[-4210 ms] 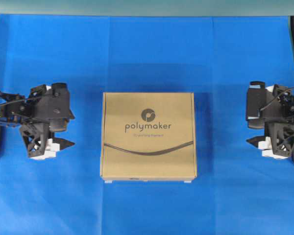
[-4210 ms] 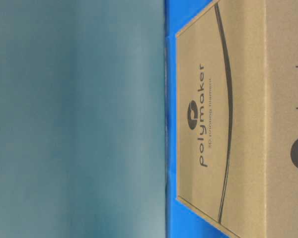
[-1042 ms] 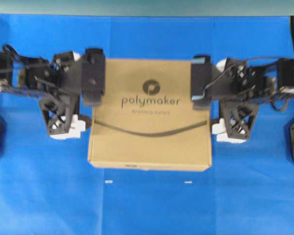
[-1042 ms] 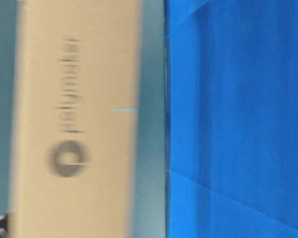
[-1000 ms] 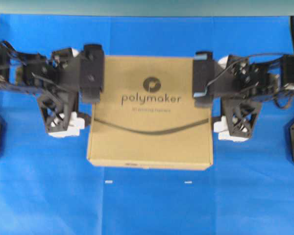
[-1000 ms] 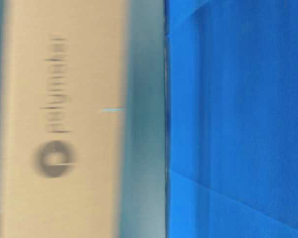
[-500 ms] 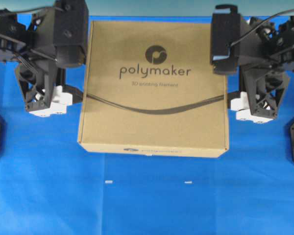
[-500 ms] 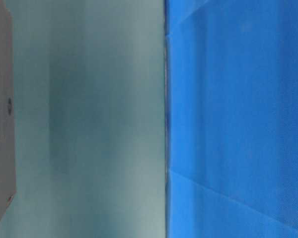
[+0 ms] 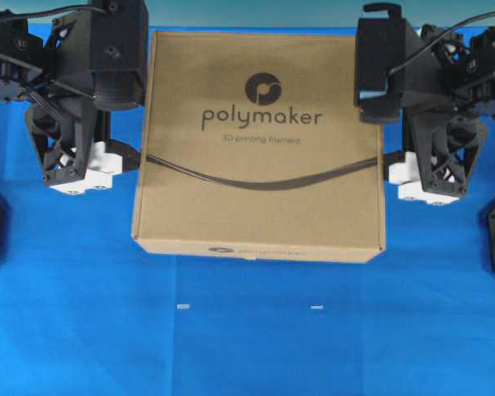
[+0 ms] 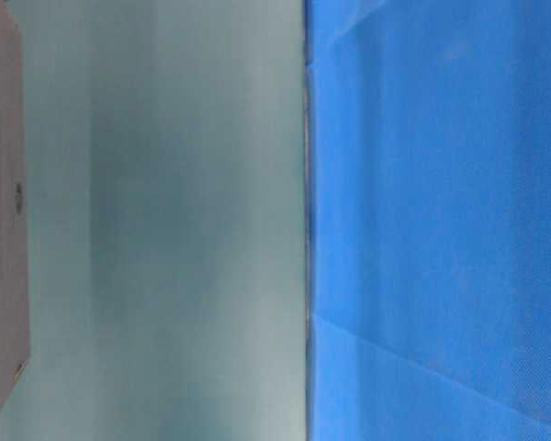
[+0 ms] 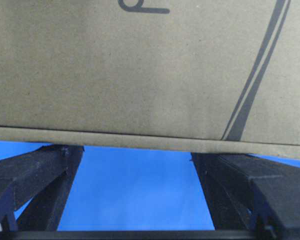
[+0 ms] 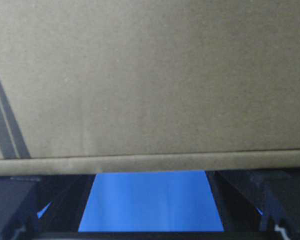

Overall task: Lift up the cardboard box by clamping it between your arms.
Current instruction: 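Lower the clamped box back onto the table with both grippers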

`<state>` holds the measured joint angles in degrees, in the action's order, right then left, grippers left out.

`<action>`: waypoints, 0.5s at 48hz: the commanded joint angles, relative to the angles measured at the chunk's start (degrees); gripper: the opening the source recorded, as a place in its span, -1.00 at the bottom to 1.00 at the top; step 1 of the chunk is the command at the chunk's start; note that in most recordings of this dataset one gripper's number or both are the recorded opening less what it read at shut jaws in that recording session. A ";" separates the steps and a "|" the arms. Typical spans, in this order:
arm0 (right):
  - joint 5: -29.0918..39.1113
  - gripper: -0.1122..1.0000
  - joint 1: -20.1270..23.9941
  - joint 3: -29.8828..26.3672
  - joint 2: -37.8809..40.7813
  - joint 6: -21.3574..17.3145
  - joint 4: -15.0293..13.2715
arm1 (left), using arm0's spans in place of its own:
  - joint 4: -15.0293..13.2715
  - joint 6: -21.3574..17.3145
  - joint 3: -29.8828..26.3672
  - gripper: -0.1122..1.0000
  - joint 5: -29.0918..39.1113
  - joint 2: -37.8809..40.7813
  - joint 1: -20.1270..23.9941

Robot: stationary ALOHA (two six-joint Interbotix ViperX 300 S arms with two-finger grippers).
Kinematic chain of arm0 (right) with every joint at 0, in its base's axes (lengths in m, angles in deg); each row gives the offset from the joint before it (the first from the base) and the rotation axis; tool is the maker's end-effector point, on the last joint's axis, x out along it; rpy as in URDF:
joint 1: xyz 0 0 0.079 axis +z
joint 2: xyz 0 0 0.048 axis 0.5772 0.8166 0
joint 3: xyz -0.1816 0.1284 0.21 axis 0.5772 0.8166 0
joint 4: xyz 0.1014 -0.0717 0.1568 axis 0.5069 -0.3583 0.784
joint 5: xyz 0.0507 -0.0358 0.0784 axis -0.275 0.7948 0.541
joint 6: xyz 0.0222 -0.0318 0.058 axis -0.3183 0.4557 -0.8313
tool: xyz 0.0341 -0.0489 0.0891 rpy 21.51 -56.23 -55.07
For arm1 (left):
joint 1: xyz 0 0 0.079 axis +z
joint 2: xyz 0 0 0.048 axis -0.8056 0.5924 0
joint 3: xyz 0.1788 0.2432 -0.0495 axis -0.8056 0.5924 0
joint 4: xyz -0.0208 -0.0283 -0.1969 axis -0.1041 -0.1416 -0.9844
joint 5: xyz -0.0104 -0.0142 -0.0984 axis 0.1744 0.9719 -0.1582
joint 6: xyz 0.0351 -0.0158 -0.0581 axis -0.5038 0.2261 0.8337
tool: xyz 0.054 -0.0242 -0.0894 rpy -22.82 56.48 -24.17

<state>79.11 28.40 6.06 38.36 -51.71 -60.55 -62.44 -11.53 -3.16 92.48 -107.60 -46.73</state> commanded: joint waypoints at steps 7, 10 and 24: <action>-10.37 0.98 0.18 4.31 0.97 -0.97 0.35 | -0.26 1.49 3.25 0.75 -6.33 2.64 -0.26; -11.87 0.98 0.09 6.24 1.05 -0.70 0.35 | -0.26 1.58 5.19 0.75 -7.82 3.08 -0.35; -23.03 0.98 -0.35 16.52 2.99 -0.62 0.35 | -0.26 1.76 11.60 0.75 -14.94 6.06 -0.26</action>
<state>63.64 28.22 22.85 40.47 -51.53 -60.64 -62.44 -11.62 9.59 84.13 -102.06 -46.82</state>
